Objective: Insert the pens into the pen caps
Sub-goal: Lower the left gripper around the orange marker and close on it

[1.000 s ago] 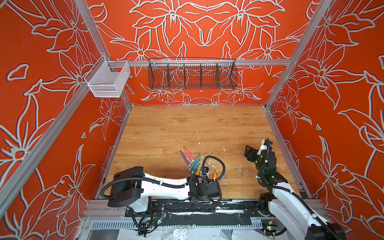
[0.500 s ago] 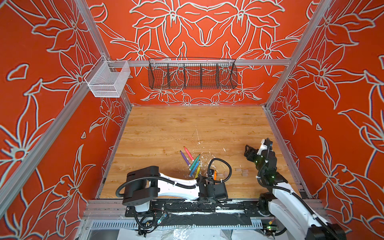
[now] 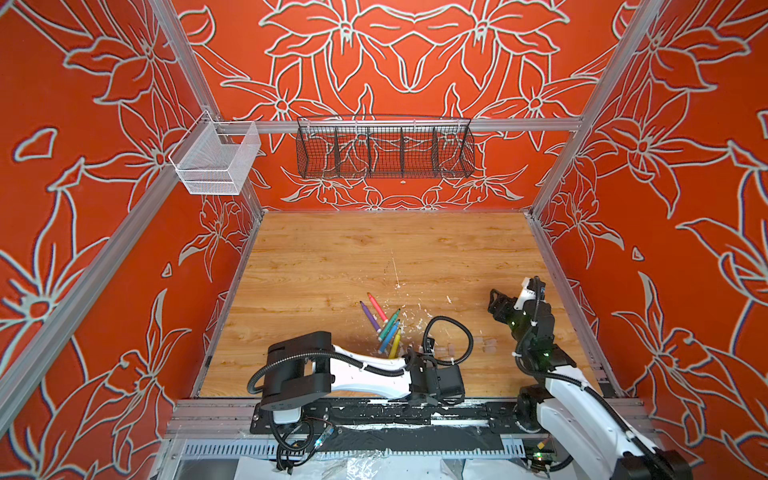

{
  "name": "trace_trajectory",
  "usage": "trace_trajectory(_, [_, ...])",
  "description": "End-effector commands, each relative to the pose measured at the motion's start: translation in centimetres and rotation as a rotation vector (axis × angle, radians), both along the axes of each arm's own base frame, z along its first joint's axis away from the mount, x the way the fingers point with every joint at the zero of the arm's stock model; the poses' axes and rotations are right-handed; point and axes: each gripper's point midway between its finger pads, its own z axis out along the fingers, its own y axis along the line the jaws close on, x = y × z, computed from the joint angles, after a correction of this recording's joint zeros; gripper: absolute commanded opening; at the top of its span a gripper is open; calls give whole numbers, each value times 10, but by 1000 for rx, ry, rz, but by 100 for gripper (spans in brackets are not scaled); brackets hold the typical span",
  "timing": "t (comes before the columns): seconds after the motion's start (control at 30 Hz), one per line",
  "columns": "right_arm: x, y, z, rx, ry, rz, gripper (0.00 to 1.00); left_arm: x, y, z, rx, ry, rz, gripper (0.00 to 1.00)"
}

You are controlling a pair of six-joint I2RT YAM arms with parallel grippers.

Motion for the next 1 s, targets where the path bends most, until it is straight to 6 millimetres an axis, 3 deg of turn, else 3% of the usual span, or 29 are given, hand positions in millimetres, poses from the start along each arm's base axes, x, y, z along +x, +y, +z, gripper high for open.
trace_trajectory(0.0, [3,1,13,-2,-45,8,75,8,5,-8,58,-5,8,59])
trace_trajectory(0.3, [2,1,13,-1,-49,11,75,25,5,-15,160,-27,39,55])
trace_trajectory(0.67, [1,2,14,0,-58,15,75,35,20,-25,215,-12,95,49])
trace_trajectory(0.97, [-2,1,15,1,-69,13,75,34,22,-31,233,-4,91,29])
